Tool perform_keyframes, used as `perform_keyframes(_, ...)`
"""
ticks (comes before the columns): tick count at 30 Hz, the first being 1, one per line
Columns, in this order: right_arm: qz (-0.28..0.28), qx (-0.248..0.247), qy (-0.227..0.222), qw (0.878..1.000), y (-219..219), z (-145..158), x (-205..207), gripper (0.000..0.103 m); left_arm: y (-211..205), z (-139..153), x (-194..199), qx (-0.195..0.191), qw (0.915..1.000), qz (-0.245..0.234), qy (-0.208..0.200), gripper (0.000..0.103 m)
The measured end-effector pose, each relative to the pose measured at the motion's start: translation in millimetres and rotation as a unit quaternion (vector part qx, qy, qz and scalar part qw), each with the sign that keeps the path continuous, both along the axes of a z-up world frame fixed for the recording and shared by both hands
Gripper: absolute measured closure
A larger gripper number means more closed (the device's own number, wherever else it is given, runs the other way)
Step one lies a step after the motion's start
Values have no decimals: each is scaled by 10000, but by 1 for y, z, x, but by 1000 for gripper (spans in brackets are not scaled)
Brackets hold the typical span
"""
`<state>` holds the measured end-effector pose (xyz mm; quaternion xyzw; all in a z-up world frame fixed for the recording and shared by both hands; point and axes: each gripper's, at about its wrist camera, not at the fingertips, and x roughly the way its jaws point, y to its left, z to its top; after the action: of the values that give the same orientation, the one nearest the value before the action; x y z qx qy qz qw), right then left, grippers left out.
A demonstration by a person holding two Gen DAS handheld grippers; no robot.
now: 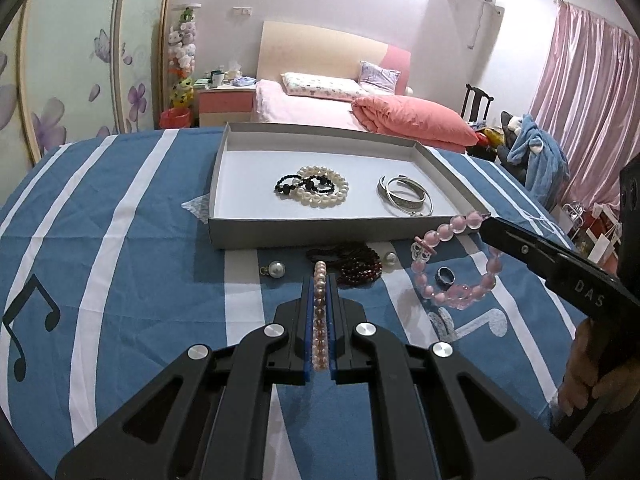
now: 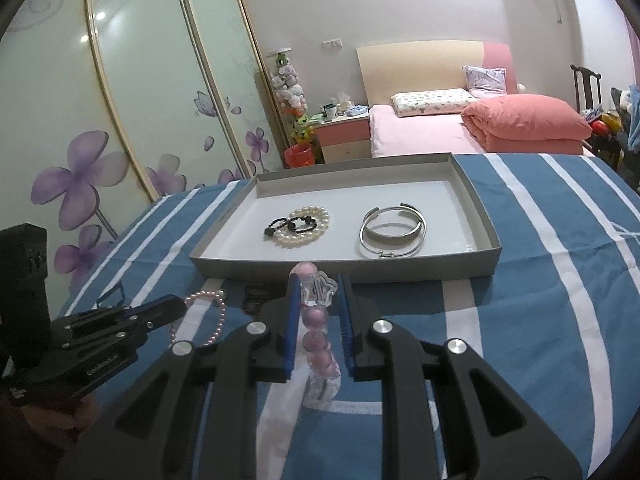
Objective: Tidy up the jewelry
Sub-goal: 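Grasp the pink bead bracelet with the right tool while the left tool grasps the pink pearl bracelet, then carry both pink bracelets over the grey tray with both tools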
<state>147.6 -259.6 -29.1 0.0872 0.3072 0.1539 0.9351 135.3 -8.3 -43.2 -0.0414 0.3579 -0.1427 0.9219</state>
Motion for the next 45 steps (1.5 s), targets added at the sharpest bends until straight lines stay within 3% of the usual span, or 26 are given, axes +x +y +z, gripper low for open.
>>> perform_keyframes(13, -216, 195, -156, 9995, -4, 5, -15, 84, 4, 9, -9, -55, 9996, 158, -248, 97)
perform_keyframes(23, -764, -250, -909, 9926, -2, 27, -40, 84, 0, 28, -23, 140, 9956, 402, -837, 97)
perform_keyframes(34, -1121, -595, -1606, 9788, 5, 43, -57, 84, -11, 49, -35, 385, 9849, 658, -1556, 97)
perform_keyframes(45, -1308, -784, -1940, 9691, 6, 54, -60, 84, -12, 49, -30, 521, 9818, 769, -1655, 97)
